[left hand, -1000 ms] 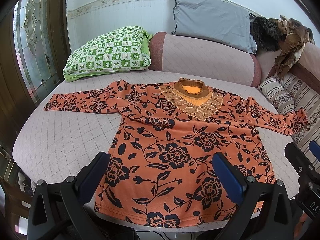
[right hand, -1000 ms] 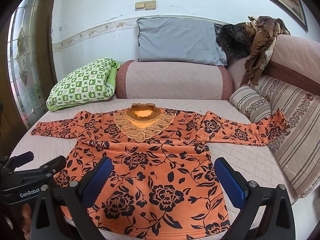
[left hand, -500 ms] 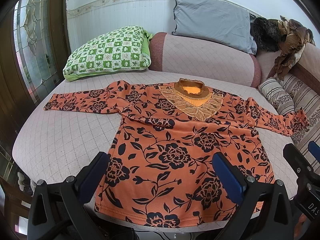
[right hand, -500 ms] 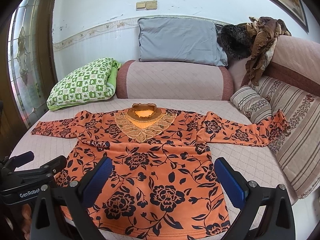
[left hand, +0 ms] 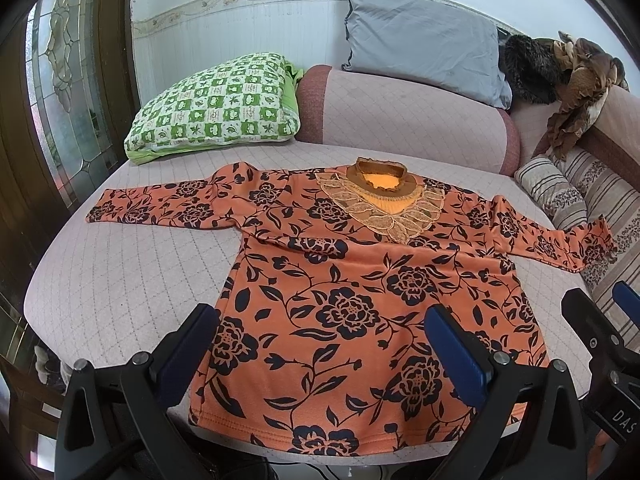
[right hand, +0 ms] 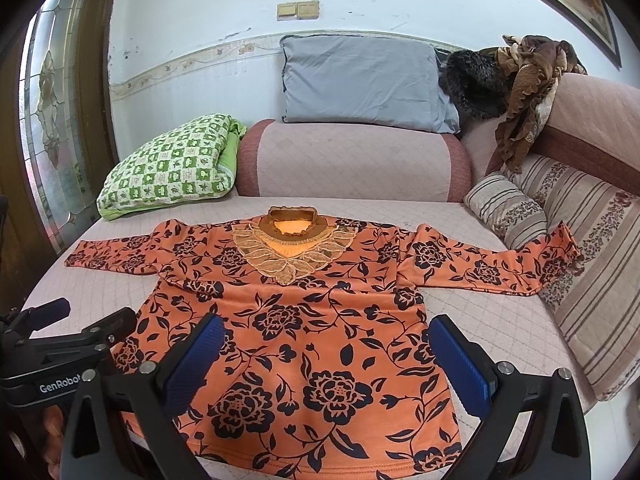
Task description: Fold small clothes
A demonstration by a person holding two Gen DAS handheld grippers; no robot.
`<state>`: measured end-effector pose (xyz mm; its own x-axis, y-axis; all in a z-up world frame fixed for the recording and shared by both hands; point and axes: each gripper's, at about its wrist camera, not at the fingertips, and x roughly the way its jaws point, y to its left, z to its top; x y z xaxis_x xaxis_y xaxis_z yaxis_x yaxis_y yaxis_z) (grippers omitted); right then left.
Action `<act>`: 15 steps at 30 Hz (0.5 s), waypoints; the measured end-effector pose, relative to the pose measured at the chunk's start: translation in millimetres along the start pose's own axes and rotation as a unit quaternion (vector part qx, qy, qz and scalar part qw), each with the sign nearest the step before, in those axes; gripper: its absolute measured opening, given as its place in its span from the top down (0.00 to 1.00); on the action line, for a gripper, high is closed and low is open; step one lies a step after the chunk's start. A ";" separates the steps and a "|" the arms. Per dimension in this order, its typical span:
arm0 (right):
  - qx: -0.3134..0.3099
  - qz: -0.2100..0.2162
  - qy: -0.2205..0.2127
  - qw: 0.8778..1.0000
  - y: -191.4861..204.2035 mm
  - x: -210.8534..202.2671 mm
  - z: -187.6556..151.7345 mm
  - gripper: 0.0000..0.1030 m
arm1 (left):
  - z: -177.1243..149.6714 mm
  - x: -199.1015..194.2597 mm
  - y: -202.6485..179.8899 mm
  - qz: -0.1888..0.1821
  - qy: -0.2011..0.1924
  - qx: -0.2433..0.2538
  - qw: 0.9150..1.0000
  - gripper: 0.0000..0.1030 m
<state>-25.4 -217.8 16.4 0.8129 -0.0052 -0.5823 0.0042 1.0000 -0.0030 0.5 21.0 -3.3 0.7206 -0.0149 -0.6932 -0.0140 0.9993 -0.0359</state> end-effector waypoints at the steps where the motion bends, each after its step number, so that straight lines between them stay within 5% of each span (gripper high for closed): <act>1: 0.001 0.002 0.001 1.000 0.3 0.6 0.1 0.00 | -0.4 1.3 0.6 0.001 0.001 0.000 1.000 0.00; 8: 0.041 0.048 0.049 0.997 -31.5 18.6 -14.1 0.00 | -15.4 36.2 15.2 0.010 0.039 0.012 0.999 0.00; 11: 0.094 0.066 0.069 0.991 -72.3 33.6 -20.9 0.00 | -23.6 66.8 19.7 0.018 0.079 0.016 0.997 0.00; 15: 0.186 0.062 0.066 0.978 -156.9 55.3 -15.2 0.00 | -25.1 84.7 22.9 0.024 0.087 0.018 0.996 0.00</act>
<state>10.1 -375.1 -27.7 0.7387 0.1404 -0.6592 0.1420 0.9237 0.3559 43.8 41.7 -81.0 0.5892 0.0310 -0.8074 -0.0184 0.9995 0.0250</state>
